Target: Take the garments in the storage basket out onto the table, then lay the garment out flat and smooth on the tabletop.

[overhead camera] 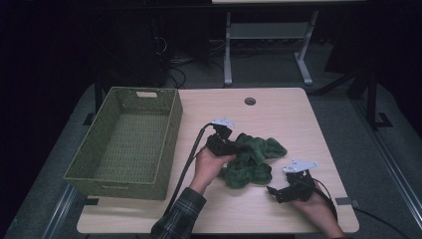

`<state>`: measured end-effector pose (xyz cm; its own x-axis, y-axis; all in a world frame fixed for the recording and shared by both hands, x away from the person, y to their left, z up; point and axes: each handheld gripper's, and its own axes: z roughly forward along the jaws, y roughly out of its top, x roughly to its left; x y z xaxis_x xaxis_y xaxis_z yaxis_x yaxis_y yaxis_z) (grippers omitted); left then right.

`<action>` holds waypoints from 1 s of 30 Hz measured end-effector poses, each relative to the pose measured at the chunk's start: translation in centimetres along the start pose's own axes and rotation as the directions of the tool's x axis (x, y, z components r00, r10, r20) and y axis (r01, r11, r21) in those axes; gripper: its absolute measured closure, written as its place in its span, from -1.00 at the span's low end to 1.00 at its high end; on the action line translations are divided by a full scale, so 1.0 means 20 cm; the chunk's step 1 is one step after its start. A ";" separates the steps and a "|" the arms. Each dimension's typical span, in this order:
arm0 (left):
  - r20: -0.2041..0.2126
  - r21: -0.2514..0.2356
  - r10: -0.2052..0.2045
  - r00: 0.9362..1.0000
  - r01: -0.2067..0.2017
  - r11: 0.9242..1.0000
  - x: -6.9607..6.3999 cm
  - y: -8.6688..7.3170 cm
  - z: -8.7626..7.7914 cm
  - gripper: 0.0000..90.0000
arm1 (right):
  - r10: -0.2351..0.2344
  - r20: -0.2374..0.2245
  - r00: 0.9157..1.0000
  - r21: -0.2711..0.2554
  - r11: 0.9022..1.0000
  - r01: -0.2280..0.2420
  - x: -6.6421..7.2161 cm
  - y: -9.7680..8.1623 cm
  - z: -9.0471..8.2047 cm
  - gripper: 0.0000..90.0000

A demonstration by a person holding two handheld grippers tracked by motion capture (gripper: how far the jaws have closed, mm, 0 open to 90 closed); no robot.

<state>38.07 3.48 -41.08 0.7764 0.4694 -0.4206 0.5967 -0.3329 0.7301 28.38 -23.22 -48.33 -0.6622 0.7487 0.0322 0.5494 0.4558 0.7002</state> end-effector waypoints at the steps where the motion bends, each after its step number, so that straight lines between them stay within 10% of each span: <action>1: -0.003 0.010 -0.007 1.000 0.008 1.000 0.01 -0.01 0.02 0.93 | 0.001 -0.001 1.000 -0.002 1.000 -0.001 0.00 0.00 0.00 -1.00; 16: -0.046 0.115 0.031 0.998 -0.026 0.993 0.09 -0.13 0.18 0.84 | -0.001 -0.001 1.000 -0.001 1.000 0.001 0.00 0.00 0.00 -1.00; 24: -0.060 0.087 0.069 0.996 -0.064 0.994 0.01 -0.07 0.07 0.09 | -0.001 -0.002 1.000 -0.001 1.000 0.001 0.00 0.00 0.00 -1.00; 30: -0.049 0.070 0.088 0.995 -0.084 0.994 -0.05 -0.06 -0.05 0.04 | -0.001 -0.002 1.000 0.000 1.000 0.001 0.00 0.00 0.00 -1.00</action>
<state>36.44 4.21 -40.97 0.8151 0.4776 -0.3280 0.5418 -0.4279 0.7234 28.35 -23.20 -48.33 -0.6634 0.7475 0.0328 0.5487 0.4562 0.7006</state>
